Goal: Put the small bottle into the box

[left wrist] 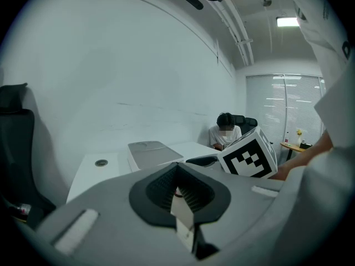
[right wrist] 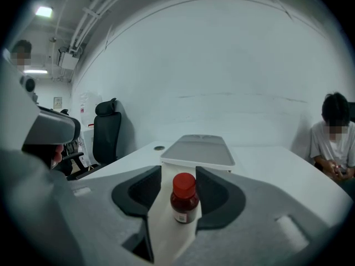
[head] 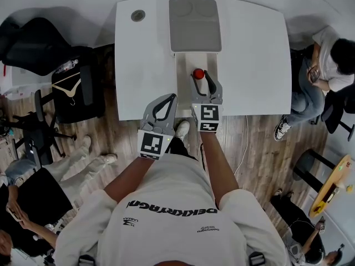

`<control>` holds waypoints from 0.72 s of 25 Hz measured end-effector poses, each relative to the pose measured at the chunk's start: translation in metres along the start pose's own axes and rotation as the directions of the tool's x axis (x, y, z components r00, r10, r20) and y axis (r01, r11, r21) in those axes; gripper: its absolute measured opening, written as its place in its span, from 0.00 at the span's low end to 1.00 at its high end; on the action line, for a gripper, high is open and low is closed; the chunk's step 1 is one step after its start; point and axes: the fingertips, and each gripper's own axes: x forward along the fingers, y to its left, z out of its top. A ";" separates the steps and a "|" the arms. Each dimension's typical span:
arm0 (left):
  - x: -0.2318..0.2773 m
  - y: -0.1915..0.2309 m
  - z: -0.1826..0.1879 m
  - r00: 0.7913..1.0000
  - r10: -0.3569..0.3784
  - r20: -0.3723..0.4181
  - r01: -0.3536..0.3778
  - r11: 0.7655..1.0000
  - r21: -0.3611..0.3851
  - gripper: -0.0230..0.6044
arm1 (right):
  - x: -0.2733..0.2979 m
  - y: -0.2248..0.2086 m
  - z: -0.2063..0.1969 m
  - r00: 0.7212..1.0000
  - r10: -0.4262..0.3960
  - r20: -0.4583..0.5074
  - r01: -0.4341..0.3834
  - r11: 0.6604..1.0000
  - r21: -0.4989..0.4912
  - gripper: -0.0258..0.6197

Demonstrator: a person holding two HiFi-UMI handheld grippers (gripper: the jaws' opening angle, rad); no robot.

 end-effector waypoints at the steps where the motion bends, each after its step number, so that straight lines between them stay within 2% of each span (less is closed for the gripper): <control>1: -0.001 -0.001 0.001 1.000 0.001 0.003 -0.001 1.000 0.001 0.05 | -0.003 0.000 0.002 1.000 -0.002 0.006 0.002 1.000 -0.001 0.33; 18: -0.027 -0.011 0.017 0.999 0.007 0.053 -0.008 1.000 0.019 0.05 | -0.042 0.013 0.025 0.998 -0.006 0.070 0.008 1.000 -0.030 0.18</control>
